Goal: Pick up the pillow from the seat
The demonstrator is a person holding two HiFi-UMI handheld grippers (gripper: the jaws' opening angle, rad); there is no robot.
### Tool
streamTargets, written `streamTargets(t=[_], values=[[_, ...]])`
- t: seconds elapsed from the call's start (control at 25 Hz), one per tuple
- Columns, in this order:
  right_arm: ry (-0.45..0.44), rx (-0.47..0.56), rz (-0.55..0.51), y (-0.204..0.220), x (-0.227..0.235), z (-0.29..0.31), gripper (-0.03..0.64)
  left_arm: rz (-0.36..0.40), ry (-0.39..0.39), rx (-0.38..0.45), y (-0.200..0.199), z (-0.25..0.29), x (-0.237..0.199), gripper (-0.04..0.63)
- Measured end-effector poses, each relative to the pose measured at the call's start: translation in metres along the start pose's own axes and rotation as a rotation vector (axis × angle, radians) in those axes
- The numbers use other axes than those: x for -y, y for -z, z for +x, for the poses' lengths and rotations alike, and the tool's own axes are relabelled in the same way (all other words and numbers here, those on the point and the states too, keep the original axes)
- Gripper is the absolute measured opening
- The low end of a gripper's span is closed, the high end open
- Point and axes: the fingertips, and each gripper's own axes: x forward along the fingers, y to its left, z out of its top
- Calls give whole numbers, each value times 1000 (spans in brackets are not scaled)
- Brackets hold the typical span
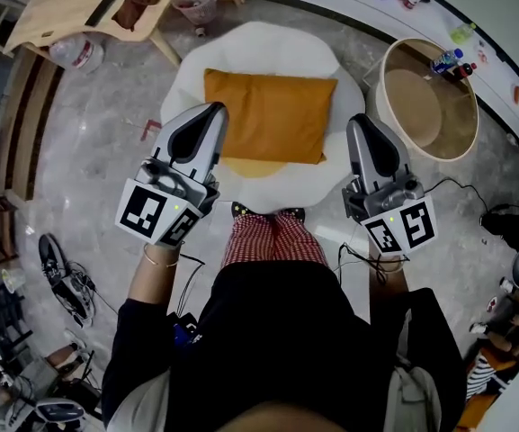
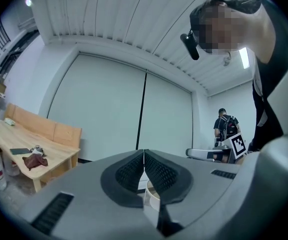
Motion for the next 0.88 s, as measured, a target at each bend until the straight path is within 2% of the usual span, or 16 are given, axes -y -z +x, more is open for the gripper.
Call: streamTargets(t=[0.2,0.44,0.64,0.88], values=[[14,-20,3,16,2,5,23,1,7,-36,14,1,-6,11],[40,-45,37,37,7,4,23,-34,16,-34,26,1,-12,11],[53,-75,41,53,15,6,23,-25,12,-88,51,5,-18,11],[60,-101,69,74,20,9,25,-85,22,-89,67,13,-22,11]])
